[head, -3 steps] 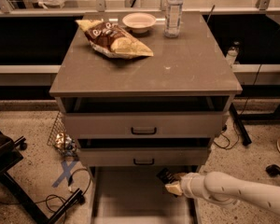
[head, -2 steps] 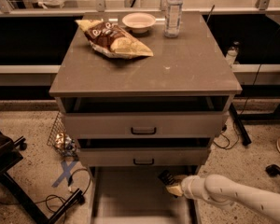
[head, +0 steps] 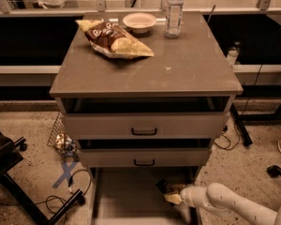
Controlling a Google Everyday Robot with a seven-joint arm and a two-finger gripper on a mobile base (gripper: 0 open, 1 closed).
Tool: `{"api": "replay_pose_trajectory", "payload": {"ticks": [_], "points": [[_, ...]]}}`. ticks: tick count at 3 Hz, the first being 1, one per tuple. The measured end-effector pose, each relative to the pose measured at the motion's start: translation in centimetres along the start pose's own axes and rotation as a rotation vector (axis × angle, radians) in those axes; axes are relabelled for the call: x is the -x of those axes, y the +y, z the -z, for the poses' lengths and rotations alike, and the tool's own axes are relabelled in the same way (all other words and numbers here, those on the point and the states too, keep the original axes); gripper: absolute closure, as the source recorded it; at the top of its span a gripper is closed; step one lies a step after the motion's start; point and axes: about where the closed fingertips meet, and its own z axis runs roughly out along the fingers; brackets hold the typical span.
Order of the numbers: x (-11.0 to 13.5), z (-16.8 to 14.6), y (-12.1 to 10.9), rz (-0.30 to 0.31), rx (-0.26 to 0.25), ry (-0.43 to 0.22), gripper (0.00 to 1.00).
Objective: Place rxbar chocolate into bottom drawer
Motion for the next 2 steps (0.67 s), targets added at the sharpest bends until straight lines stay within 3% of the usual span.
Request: {"api": "replay_pose_trajectory", "payload": {"ticks": [1, 2], "points": [[0.61, -1.30, 2.74, -0.027, 0.093, -0.062, 1.00], [0.75, -1.57, 3.36, -0.029, 0.111, -0.069, 0.85]]}}
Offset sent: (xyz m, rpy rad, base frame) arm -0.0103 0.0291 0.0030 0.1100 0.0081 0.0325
